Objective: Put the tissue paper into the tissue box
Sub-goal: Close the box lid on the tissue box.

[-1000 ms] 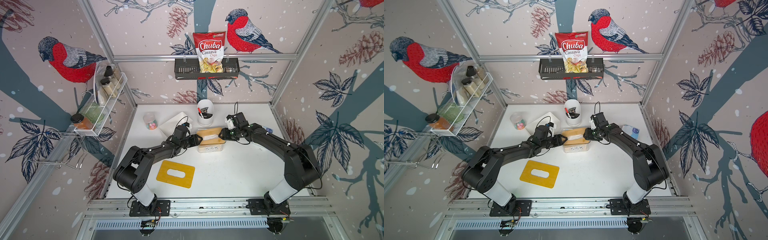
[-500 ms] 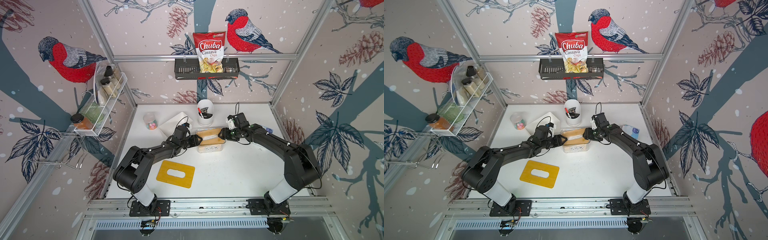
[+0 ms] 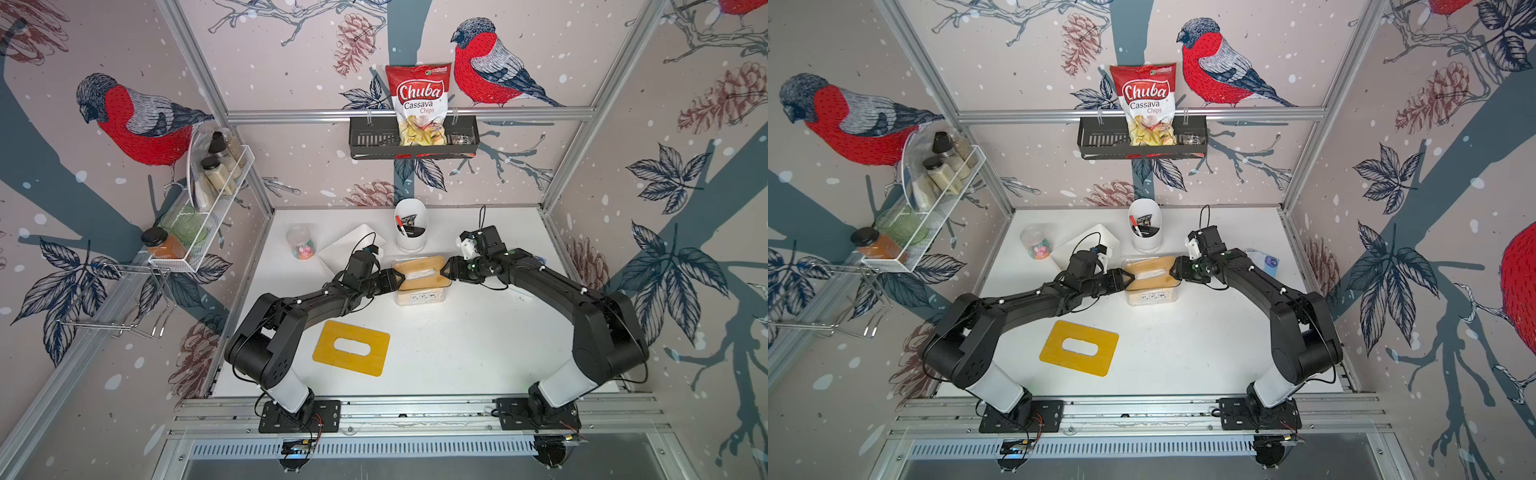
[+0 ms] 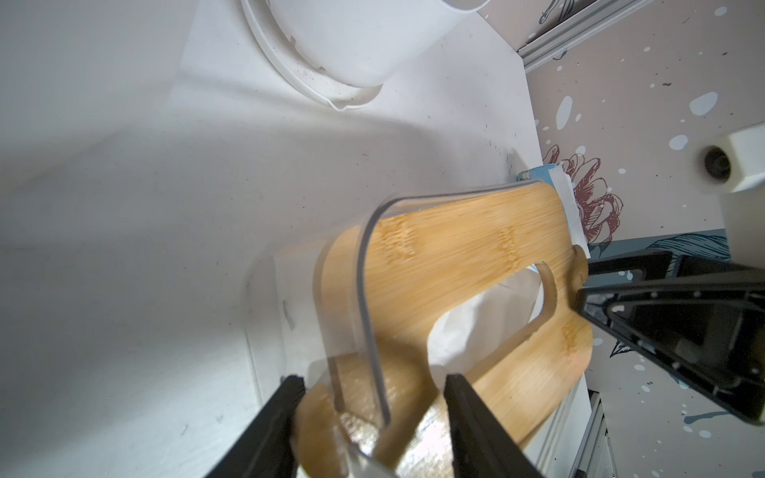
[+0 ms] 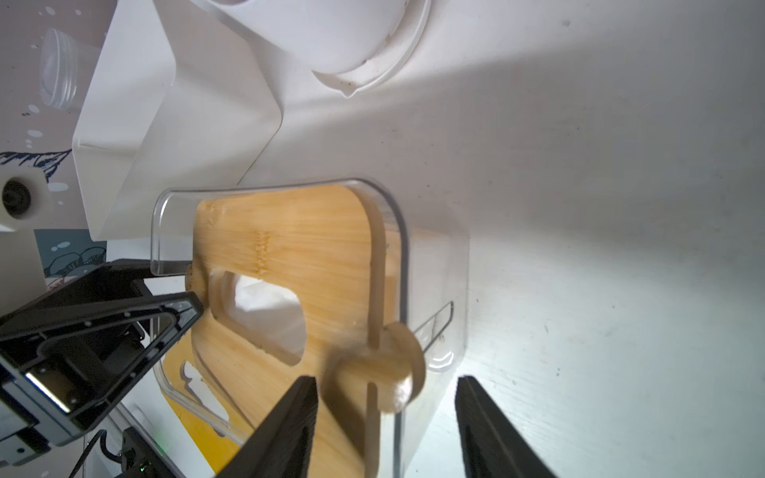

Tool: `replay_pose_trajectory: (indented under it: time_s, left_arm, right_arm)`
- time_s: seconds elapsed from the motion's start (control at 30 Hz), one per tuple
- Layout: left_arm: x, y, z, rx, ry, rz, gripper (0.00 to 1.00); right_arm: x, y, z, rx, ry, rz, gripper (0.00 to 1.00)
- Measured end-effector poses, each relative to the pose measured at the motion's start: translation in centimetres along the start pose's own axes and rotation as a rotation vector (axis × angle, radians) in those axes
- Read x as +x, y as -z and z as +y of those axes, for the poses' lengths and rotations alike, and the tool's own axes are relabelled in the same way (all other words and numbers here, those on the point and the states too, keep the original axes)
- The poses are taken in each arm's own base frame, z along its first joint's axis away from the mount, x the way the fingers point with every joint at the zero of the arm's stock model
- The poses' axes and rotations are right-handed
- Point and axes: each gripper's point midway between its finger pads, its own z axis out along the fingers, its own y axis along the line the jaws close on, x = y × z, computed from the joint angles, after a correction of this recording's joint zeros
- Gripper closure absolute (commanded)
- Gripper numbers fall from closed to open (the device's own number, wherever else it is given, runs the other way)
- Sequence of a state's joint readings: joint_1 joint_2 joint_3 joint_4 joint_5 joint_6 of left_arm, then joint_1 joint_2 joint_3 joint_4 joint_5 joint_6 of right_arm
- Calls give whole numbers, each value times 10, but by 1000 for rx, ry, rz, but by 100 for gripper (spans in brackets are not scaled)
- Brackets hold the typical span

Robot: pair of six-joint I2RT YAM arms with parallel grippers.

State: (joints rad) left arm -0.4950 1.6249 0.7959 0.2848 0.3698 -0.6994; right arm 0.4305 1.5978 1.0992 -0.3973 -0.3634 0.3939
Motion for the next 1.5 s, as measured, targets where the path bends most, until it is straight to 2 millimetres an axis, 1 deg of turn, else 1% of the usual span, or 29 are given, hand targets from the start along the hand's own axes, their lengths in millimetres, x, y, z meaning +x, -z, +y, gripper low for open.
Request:
replay_pose_trajectory:
  time_s: [0.2,0.5,0.73,0.97,1.17,1.37,1.5]
  left_arm:
    - [-1,0,-1,2,-1,-2,43]
    - [-2,0,-2,3,3,-4,43]
    - [-2,-2,0,-2,29,-1,43]
    - [-2,-5,3,-12,39,4,43]
    - [1,-7,7,-31,44,21,43]
    - [2,-7,7,-36,41,27,43]
    - [1,-7,7,-38,38,28,43]
  right_arm:
    - [7,-2,8,4,1,8,50]
    - [6,-4,10,96,39,-12,58]
    - [7,-8,10,164,69,-17,60]
    - [8,-9,10,182,78,-14,60]
    - [6,-9,10,168,70,-17,53]
    - [0,-5,5,133,45,-34,38]
    - [-5,4,1,103,21,-52,28]
